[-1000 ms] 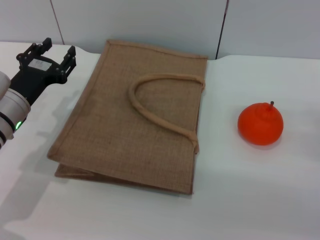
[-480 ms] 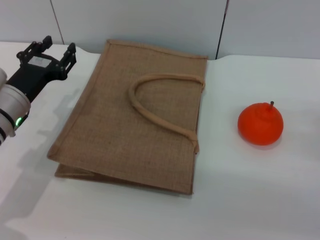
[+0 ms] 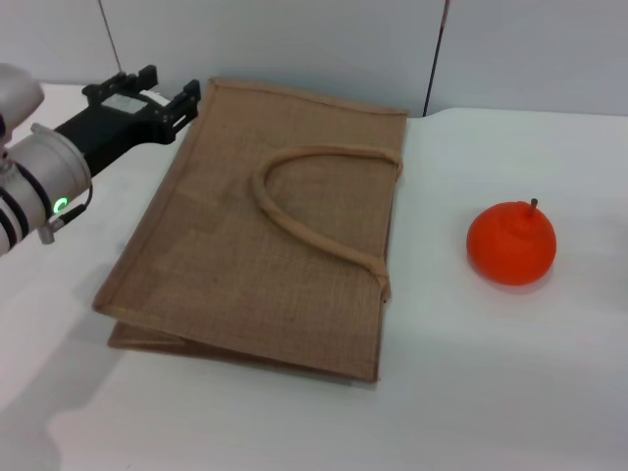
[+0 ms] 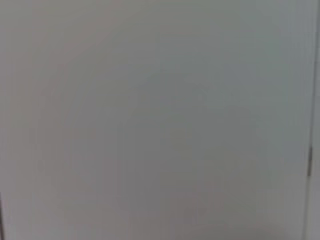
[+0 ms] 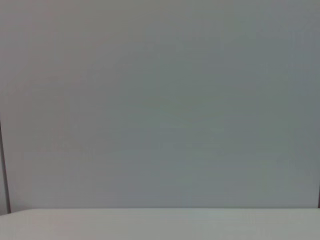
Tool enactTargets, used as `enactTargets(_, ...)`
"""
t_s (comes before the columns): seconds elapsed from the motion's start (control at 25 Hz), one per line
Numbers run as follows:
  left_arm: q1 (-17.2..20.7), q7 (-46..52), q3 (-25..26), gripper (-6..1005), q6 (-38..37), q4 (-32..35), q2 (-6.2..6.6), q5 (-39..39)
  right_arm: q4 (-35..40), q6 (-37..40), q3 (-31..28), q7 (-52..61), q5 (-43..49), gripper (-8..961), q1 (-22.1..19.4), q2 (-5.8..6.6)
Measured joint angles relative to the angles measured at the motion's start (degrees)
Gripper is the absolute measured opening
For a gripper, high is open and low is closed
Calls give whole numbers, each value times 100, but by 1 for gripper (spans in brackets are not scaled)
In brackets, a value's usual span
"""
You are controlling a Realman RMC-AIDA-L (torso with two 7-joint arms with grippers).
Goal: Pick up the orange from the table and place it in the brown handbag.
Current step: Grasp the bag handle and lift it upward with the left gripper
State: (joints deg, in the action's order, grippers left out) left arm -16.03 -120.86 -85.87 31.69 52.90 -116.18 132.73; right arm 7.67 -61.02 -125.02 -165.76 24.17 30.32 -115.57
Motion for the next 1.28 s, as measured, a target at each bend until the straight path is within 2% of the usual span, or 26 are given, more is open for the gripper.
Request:
enactTargets(0.2, 47, 1768, 35, 604, -163, 587, 8, -1432, -5, 42, 7, 0, 2, 800, 1, 0)
enactTargets(0.64, -187, 5134, 410, 603, 16, 1235, 23, -4253, -3, 48, 5, 0, 32, 800, 15, 0)
enactTargets(0.88, -419, 6623, 1196, 603, 1022, 1388, 14, -5399, -2, 48, 4, 0, 36, 799, 47, 0)
enactTargets(1.0, -723, 7295, 1656, 603, 1736, 1357, 11, -6019, 8, 47, 4, -13, 35, 799, 67, 0)
enactTargets(1.28, -1029, 7729, 2032, 604, 2375, 1357, 11, -6675, 8, 47, 4, -21, 42, 799, 70, 0)
